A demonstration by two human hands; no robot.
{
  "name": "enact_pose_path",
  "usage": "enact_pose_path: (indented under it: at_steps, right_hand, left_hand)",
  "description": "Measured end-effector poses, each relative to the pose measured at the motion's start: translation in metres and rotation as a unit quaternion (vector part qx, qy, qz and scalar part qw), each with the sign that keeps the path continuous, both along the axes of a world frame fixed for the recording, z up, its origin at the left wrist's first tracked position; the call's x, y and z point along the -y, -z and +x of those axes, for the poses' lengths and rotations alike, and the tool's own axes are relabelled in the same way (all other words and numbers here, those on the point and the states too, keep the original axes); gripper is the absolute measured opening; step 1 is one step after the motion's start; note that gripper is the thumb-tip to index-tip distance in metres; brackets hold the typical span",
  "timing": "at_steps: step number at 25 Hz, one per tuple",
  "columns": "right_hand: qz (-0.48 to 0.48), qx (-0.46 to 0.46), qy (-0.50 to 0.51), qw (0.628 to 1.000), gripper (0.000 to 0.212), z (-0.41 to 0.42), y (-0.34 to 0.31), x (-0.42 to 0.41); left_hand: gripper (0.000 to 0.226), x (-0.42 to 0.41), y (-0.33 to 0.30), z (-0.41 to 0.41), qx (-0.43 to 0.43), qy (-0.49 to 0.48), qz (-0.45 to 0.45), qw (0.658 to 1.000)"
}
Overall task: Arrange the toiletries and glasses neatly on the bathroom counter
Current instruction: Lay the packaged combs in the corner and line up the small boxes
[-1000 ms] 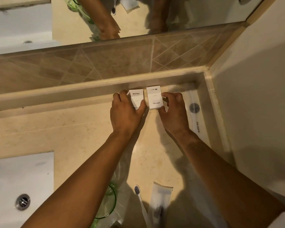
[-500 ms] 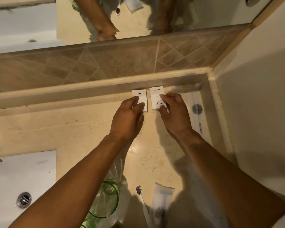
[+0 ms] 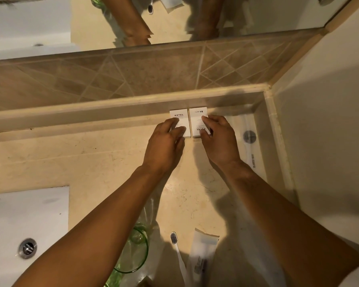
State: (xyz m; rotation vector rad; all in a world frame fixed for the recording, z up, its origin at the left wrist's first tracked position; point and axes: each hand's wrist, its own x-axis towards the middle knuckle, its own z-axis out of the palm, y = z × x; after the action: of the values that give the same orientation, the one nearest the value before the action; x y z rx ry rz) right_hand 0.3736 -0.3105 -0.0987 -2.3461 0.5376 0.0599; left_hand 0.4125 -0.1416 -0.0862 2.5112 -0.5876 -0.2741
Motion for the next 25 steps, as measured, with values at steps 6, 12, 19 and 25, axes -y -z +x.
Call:
enact_pose_path:
  at_steps: [6,12,19,25]
  right_hand:
    - [0.008,0.010,-0.004,1.000,0.043,-0.0012,-0.0026,-0.0008]
    - [0.018,0.009,0.003,1.000,0.045,-0.0014,-0.0023,-0.0035]
    - [0.030,0.011,0.005,0.999,0.050,-0.0029,0.0010,-0.0065]
    - [0.017,0.016,0.013,1.000,0.051,-0.0029,0.0037,-0.0075]
  left_hand:
    - [0.028,0.0057,0.0017,-0.0051,-0.014,-0.019,-0.027,0.999]
    - [0.028,0.0042,0.0015,-0.0035,-0.010,-0.012,-0.026,1.000]
    - [0.028,0.0039,-0.0001,-0.0044,-0.012,-0.019,-0.028,0.999]
    - [0.027,0.0029,-0.0042,0.0023,-0.019,-0.010,-0.018,1.000]
